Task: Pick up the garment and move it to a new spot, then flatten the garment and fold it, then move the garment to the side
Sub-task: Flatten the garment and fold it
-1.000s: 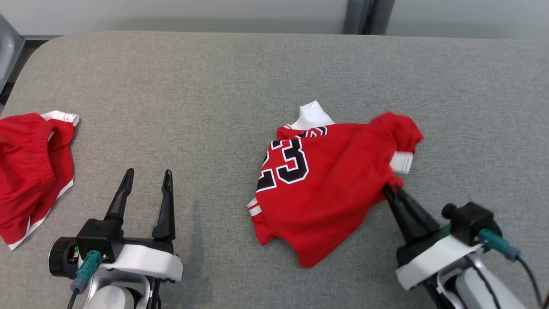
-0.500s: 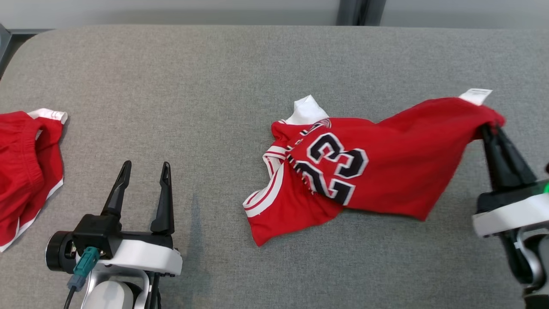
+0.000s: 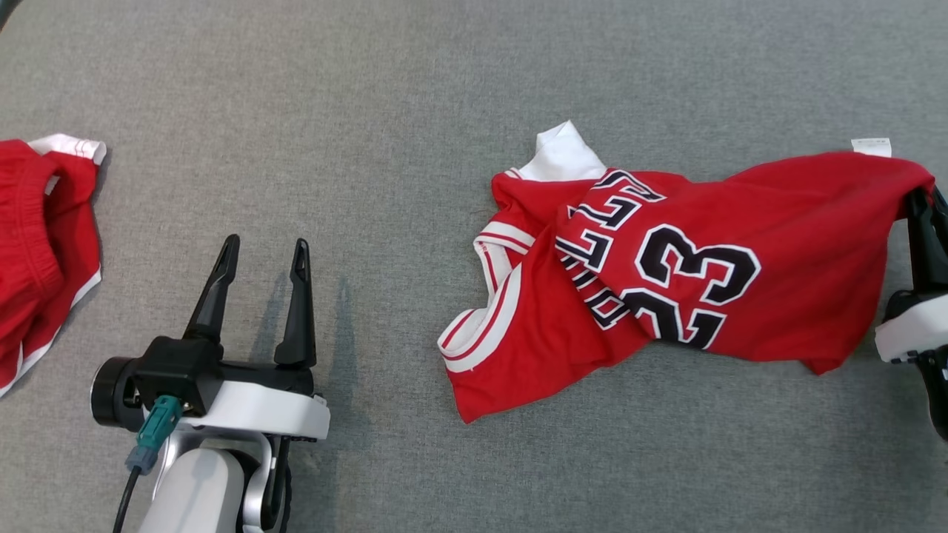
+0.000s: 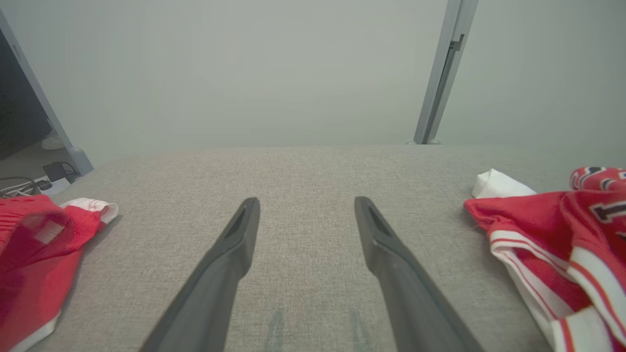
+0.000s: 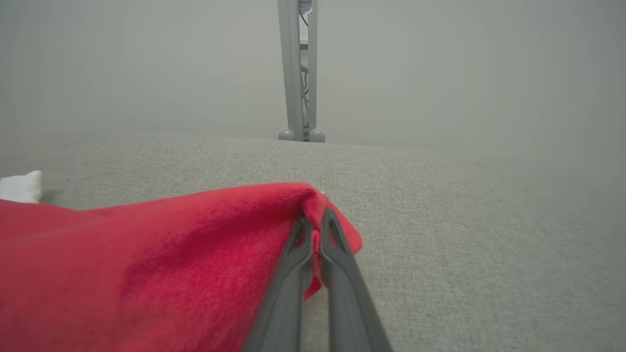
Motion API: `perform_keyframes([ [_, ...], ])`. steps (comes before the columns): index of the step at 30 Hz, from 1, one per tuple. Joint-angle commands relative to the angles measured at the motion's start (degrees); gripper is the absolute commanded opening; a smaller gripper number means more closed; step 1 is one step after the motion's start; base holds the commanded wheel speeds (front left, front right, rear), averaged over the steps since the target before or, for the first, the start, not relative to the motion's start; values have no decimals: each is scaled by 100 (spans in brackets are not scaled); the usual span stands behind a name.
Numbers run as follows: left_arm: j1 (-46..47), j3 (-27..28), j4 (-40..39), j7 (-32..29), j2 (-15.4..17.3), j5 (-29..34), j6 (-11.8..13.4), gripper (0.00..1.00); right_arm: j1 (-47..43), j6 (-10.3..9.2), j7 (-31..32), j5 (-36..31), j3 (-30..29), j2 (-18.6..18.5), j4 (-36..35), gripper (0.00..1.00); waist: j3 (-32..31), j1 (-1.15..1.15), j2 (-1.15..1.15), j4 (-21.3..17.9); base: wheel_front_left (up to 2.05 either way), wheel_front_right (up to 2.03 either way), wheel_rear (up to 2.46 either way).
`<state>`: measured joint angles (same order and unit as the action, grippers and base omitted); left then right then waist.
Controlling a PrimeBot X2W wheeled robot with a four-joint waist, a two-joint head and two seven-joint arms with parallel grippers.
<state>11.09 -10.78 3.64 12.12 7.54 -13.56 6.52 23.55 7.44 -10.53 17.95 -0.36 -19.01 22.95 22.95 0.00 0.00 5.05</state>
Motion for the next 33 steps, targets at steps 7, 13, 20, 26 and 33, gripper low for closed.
perform_keyframes([
  [7, 224, -64, 162, 102, -26, 10, -36, 100, 450, 10, -212, 67, 321, -51, 620, 100, 134, 0, 0, 89, 0, 0, 0],
  [13, 134, -22, 257, 174, -8, -1, 25, 100, 290, 10, -398, 144, 485, 96, 696, 100, -122, 0, 0, 28, 0, 0, 0],
  [20, -137, 52, 234, 211, 56, -57, 99, 100, -246, 10, -474, 66, 423, 349, 159, 100, -549, 0, 0, -174, 0, 0, 0],
  [26, -471, 136, 139, 152, 164, -125, 168, 100, -869, 9, -471, -34, 332, 586, -590, 100, -928, 0, 0, -362, 0, 0, 0],
  [33, -890, 185, -51, 0, 259, -182, 249, 100, -1515, 9, -380, -226, 237, 849, -1345, 100, -1281, 0, 0, -510, 0, 0, 0],
])
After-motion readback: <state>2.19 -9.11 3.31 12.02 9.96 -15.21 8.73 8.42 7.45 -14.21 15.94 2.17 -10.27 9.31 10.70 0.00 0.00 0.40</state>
